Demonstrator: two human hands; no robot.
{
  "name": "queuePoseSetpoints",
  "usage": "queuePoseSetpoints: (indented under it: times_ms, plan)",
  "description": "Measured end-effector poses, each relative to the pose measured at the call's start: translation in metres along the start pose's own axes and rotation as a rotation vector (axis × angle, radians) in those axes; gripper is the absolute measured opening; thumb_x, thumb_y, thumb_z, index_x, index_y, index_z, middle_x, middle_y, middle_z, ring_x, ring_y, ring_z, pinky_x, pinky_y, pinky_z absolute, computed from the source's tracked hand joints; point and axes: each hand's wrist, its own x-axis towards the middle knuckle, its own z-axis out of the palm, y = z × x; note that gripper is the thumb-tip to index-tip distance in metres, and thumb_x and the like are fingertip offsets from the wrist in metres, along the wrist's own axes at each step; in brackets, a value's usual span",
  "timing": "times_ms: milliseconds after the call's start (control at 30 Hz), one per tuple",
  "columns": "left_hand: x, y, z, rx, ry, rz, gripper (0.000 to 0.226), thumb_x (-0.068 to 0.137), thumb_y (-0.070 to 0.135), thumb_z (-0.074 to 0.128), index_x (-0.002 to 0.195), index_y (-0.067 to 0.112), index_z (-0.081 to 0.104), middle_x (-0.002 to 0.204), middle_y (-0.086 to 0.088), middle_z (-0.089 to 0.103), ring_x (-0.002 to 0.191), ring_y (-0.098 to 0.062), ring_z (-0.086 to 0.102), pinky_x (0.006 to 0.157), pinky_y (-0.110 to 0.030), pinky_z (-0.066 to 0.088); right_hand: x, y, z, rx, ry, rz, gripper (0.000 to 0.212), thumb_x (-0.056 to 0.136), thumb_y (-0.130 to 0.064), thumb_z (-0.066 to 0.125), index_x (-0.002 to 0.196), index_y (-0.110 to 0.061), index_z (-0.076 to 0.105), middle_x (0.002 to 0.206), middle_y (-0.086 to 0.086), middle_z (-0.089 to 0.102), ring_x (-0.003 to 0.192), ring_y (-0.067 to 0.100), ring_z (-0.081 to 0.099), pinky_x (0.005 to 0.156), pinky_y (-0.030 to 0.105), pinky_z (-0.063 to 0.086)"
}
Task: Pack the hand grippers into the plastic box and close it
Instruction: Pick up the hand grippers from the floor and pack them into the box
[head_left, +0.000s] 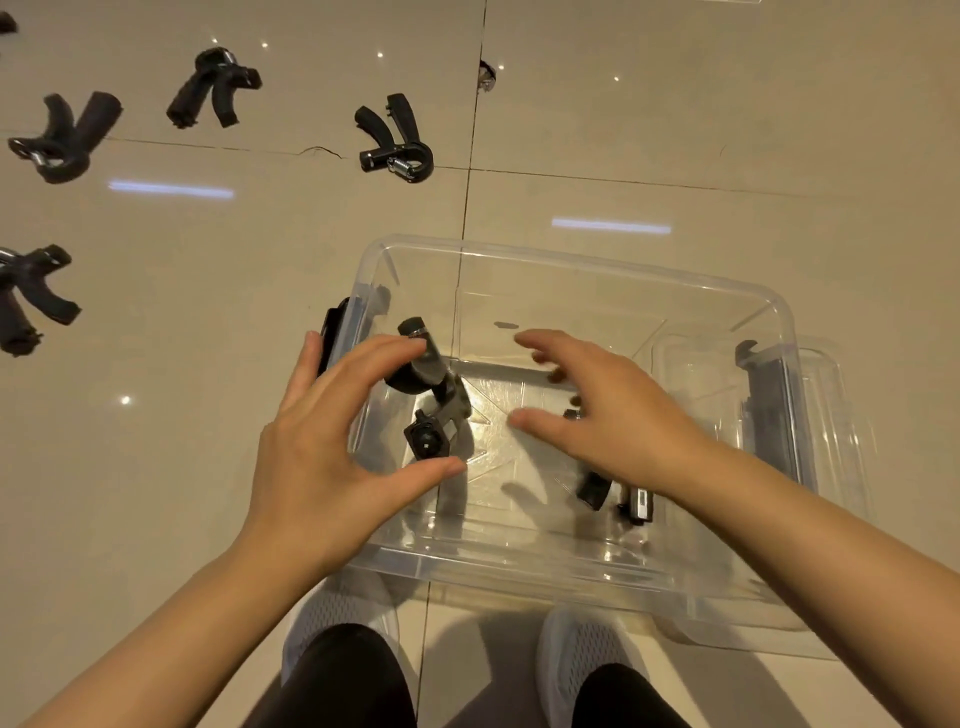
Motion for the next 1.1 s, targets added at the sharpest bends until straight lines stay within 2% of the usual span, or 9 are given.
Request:
queuePoseSetpoints:
  times_ms: [100,233,300,433,533,633,800,967,1100]
  plan:
    - [0.002,0.003,-0.006,-0.143,0.007,0.016,0.073,0.065,0.051,0.071,0.129,0.03,0.044,0.133,0.022,0.047,0.129,0.007,0.038,0.117,-0.03,0.014,0.001,-0.019,0.009,-0.155,0.031,-0.281,0.092,0.074,-0.046,0.073,0.148,-0.028,0.02,0.152,-0.002,0.026,0.138,0.019,0.025,0.109,0.037,0.026]
    - [0.004,0.017,-0.018,-0.181,0.002,0.176,0.063,0.067,0.038,0.075,0.123,0.025,0.047,0.135,-0.002,0.048,0.13,-0.014,0.045,0.116,-0.04,0.022,0.006,-0.021,0.009,0.155,0.092,-0.127,0.1,0.071,-0.04,0.078,0.149,-0.029,0.015,0.152,-0.006,0.025,0.138,0.011,0.022,0.112,0.032,0.024]
    - [0.004,0.022,-0.02,-0.226,-0.01,0.188,0.065,0.067,0.036,0.076,0.122,0.024,0.043,0.135,-0.002,0.047,0.13,-0.015,0.045,0.112,-0.036,0.031,0.007,-0.017,0.0,0.273,0.138,-0.066,0.091,0.072,-0.034,0.078,0.145,-0.026,0.026,0.146,-0.006,0.036,0.132,0.009,0.035,0.108,0.03,0.032]
    - [0.001,0.006,-0.012,-0.056,-0.069,0.157,0.069,0.069,0.043,0.071,0.129,0.024,0.042,0.132,0.005,0.046,0.128,-0.005,0.041,0.112,-0.03,0.028,0.005,-0.01,-0.014,0.142,0.251,-0.047,0.082,0.071,-0.028,0.078,0.141,-0.023,0.036,0.126,-0.009,0.046,0.106,-0.005,0.04,0.092,0.013,0.037]
    - [-0.001,-0.011,-0.005,0.151,-0.084,0.069,0.07,0.069,0.051,0.063,0.131,0.028,0.04,0.131,0.006,0.048,0.124,-0.002,0.041,0.115,-0.05,0.016,0.001,-0.008,-0.018,0.051,0.322,-0.091,0.09,0.07,-0.031,0.079,0.144,-0.021,0.03,0.117,-0.009,0.045,0.1,-0.003,0.039,0.089,0.028,0.037]
    - [-0.004,-0.016,-0.001,0.253,-0.126,0.009,0.07,0.067,0.058,0.058,0.13,0.03,0.043,0.131,0.007,0.051,0.129,-0.01,0.038,0.114,-0.053,0.008,0.001,-0.005,-0.017,-0.099,0.335,-0.155,0.099,0.067,-0.033,0.081,0.146,-0.019,0.024,0.115,0.001,0.053,0.1,0.013,0.048,0.085,0.032,0.034]
    - [-0.002,-0.017,0.003,0.28,-0.171,-0.009,0.077,0.062,0.068,0.056,0.13,0.033,0.043,0.132,0.012,0.049,0.138,-0.014,0.023,0.113,-0.051,0.009,-0.001,0.004,-0.02,-0.269,0.286,-0.162,0.098,0.062,-0.042,0.081,0.143,-0.016,0.032,0.108,0.004,0.059,0.097,0.028,0.056,0.084,0.034,0.032]
    - [-0.003,-0.01,0.005,0.214,-0.108,-0.029,0.072,0.068,0.077,0.05,0.122,0.029,0.055,0.136,0.01,0.047,0.139,-0.016,0.027,0.112,-0.055,0.014,-0.003,0.01,-0.02,-0.373,0.194,-0.095,0.095,0.061,-0.042,0.084,0.14,-0.02,0.036,0.101,0.001,0.062,0.093,0.024,0.057,0.085,0.035,0.037]
    - [-0.003,-0.01,0.006,0.241,-0.11,-0.004,0.067,0.072,0.074,0.049,0.113,0.024,0.063,0.132,0.004,0.053,0.138,-0.023,0.032,0.111,-0.058,0.018,-0.007,0.024,-0.007,-0.552,0.037,-0.104,0.09,0.057,-0.036,0.087,0.133,-0.017,0.043,0.085,0.001,0.061,0.078,0.026,0.057,0.075,0.037,0.044]
